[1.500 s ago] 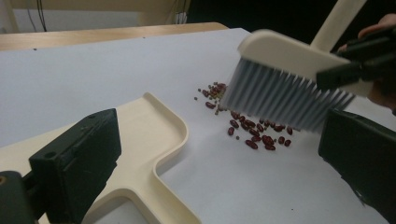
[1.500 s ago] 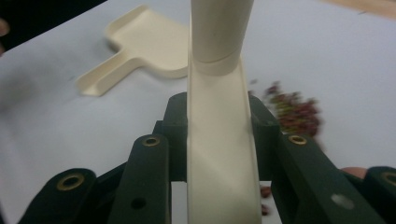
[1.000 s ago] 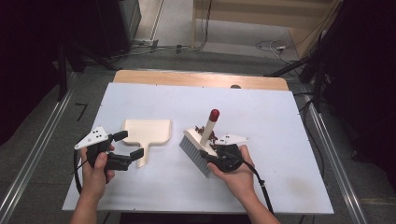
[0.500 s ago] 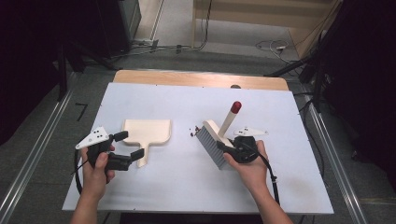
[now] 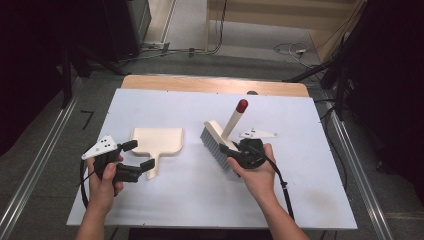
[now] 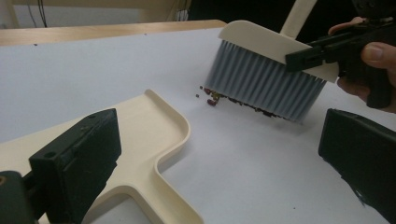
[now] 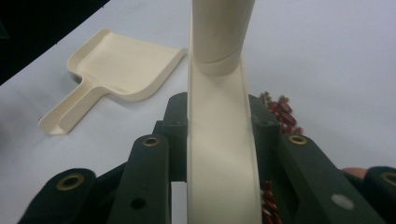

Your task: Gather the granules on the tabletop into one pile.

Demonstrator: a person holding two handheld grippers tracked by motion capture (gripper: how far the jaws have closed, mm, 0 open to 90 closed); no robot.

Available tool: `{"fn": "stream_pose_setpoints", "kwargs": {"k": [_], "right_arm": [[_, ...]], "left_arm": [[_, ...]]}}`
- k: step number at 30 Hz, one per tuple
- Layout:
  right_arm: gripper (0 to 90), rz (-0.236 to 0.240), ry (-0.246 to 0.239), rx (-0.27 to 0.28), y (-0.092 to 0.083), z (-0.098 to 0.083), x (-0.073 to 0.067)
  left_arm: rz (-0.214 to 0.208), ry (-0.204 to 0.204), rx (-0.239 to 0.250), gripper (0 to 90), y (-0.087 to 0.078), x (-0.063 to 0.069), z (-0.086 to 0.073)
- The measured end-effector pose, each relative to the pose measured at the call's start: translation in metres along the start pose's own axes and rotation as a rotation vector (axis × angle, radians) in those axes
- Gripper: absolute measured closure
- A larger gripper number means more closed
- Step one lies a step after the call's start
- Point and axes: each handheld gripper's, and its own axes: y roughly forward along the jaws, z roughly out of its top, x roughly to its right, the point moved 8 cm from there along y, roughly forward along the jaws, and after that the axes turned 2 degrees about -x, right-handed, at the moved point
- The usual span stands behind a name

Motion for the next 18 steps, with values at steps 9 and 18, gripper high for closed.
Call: {"fn": "stream_pose_setpoints", "kwargs": {"k": [9, 18], "right_arm": [[65.2, -0.067, 0.073, -0.02, 0.039, 0.001, 0.0], [65.2, -0.121, 0.13, -0.008, 0.026, -0.009, 0.03]], "left_arm": [[0.005, -0.01, 0.005, 0.0, -0.003, -0.004, -0.001], [0.003, -0.005, -0.002, 0.0, 0.001, -0.003, -0.002]]}}
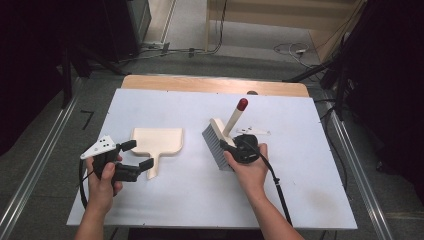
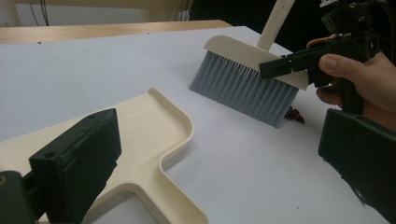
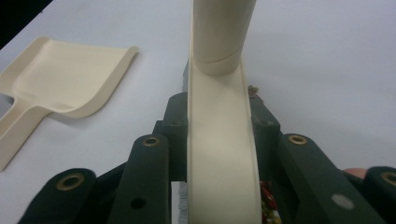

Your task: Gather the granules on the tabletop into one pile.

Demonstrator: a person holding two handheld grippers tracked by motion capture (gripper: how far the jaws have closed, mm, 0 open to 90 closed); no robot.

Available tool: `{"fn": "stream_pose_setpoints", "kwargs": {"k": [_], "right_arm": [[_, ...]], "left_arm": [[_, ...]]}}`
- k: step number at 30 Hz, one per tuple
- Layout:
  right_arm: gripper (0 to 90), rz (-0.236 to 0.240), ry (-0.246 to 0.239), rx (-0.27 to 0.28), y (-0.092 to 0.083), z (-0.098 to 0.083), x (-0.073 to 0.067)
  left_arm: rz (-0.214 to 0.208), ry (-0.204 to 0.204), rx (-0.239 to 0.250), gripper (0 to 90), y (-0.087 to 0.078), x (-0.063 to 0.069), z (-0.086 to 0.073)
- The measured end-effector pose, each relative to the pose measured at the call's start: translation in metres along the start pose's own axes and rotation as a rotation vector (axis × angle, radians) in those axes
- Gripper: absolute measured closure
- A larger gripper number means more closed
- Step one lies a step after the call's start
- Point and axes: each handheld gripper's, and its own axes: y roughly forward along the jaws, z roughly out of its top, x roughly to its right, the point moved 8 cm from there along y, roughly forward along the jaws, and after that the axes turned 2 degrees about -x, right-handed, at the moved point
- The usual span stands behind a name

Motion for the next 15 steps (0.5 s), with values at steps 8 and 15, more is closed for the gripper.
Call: {"fn": "stream_pose_setpoints", "kwargs": {"k": [8, 15], "right_arm": [[65.1, -0.02, 0.053, 0.018, -0.012, -0.002, 0.02], [65.2, 0.126, -0.057, 0.07, -0.028, 0.015, 0.012]], "left_arm": [[-0.003, 0.006, -0.005, 0.0, 0.002, 0.002, 0.0], [-0.002, 0.003, -0.003, 0.0, 0.002, 0.002, 0.0]]}}
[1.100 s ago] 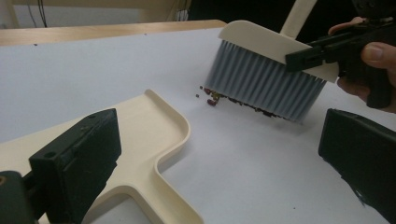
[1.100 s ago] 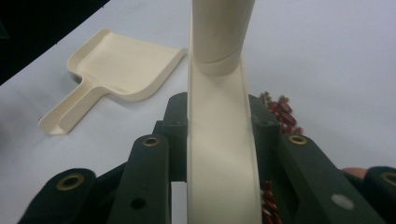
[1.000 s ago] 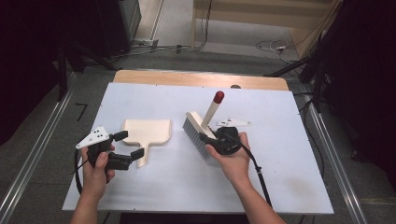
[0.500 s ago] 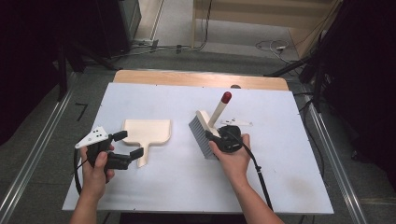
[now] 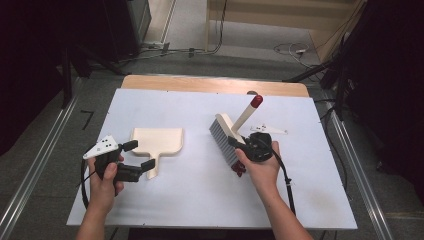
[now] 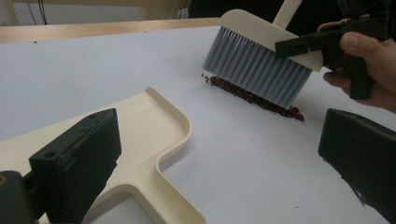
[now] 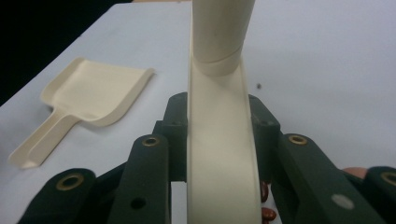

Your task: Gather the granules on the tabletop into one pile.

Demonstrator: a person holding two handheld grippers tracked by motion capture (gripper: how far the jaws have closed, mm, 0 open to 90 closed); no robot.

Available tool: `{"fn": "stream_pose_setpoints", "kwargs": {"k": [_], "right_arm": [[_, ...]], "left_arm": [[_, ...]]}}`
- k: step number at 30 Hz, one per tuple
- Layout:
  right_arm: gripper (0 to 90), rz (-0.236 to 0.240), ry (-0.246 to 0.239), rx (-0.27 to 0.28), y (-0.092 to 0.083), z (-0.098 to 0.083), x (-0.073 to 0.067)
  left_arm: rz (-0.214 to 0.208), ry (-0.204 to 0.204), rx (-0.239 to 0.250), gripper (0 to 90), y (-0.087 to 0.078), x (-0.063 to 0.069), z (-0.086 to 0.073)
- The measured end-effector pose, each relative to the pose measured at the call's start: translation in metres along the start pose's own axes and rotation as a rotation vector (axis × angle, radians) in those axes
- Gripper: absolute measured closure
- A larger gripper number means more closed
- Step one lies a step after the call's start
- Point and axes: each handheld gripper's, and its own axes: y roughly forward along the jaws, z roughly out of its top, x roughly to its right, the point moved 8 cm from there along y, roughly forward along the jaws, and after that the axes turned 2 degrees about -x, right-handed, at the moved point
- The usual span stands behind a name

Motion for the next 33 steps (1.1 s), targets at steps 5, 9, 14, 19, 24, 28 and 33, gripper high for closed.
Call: {"fn": "stream_pose_setpoints", "kwargs": {"k": [5, 9, 14, 19, 24, 28, 33], "right_arm": [[65.2, 0.11, -0.284, -0.041, -0.024, 0.008, -0.007], [65.2, 0.193, -0.45, -0.104, -0.041, -0.002, 0.001], [65.2, 0.306, -0.534, -0.164, -0.055, -0.028, 0.011], [65.2, 0.401, -0.571, -0.198, -0.06, -0.046, 0.009], [65.2, 0.396, -0.67, -0.215, -0.046, -0.051, 0.013], [65.3, 0.381, -0.665, -0.203, -0.036, -0.043, 0.021], [65.2, 0.384, -0.652, -0.206, -0.024, -0.036, 0.026]], "left_arm": [[0.001, 0.0, 0.0, 0.0, 0.0, 0.0, 0.0], [0.002, -0.005, 0.002, 0.0, 0.0, 0.0, 0.0], [0.002, -0.001, -0.005, 0.0, 0.001, 0.001, 0.0], [0.003, 0.002, -0.012, 0.0, 0.003, 0.001, -0.001], [0.002, 0.002, -0.016, 0.0, 0.005, 0.002, -0.002], [0.001, 0.002, -0.013, 0.0, 0.004, 0.001, -0.002], [-0.004, 0.001, -0.012, 0.0, 0.004, 0.003, -0.002]]}}
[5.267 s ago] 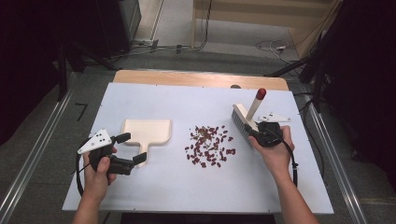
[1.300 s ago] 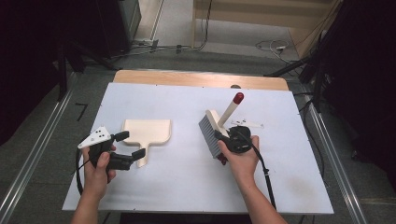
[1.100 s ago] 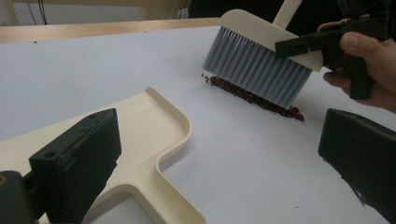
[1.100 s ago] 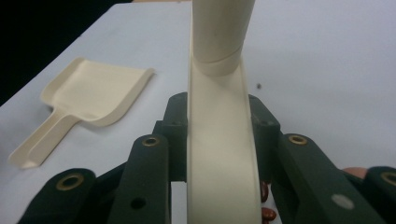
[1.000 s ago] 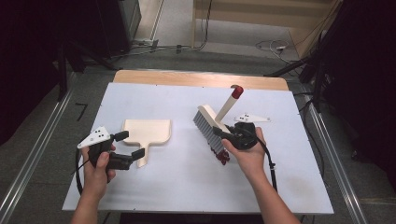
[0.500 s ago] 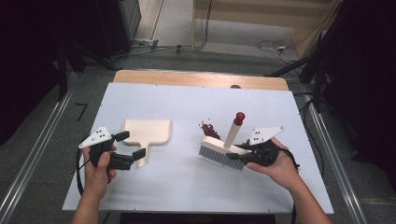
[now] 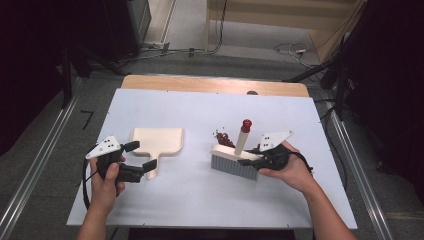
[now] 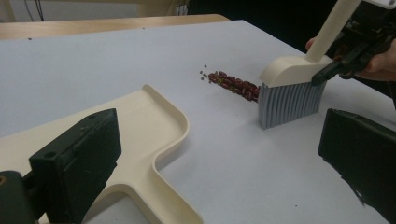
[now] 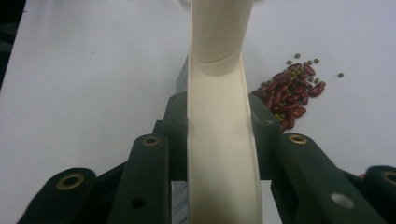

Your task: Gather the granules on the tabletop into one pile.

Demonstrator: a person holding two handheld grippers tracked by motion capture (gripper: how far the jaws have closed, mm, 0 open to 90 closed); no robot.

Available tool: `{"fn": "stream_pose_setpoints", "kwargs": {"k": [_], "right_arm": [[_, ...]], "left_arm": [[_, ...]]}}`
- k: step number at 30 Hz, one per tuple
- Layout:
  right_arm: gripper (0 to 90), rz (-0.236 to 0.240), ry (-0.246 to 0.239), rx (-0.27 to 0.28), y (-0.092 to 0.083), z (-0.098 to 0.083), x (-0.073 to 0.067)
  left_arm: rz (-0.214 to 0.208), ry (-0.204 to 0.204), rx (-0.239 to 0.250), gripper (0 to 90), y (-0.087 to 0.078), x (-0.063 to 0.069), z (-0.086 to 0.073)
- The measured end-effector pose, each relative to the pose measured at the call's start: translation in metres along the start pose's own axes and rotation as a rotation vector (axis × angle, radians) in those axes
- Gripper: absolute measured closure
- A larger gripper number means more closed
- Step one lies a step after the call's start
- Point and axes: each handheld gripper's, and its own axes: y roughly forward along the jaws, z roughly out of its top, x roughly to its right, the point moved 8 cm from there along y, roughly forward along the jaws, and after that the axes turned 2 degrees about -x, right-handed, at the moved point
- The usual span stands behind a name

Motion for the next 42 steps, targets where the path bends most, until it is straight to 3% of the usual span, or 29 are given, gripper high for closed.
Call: {"fn": "stream_pose_setpoints", "kwargs": {"k": [13, 24, 34, 39, 42], "right_arm": [[65.2, -0.016, 0.037, 0.019, 0.012, 0.005, 0.028], [65.1, -0.017, 0.055, 0.026, 0.018, 0.01, 0.043], [65.2, 0.022, 0.06, 0.024, 0.013, 0.019, 0.037], [65.1, 0.028, 0.071, 0.063, 0.0, 0.03, 0.034], [65.1, 0.01, 0.078, 0.078, -0.007, 0.04, 0.04]], "left_arm": [[-0.003, 0.003, -0.008, 0.0, 0.003, 0.002, -0.001], [-0.006, 0.003, -0.017, 0.0, 0.004, 0.002, -0.002], [-0.007, 0.0, -0.018, 0.0, 0.005, 0.002, -0.002], [-0.002, 0.002, -0.022, 0.0, 0.004, 0.0, -0.002], [-0.003, 0.0, -0.018, 0.0, 0.003, 0.0, -0.002]]}}
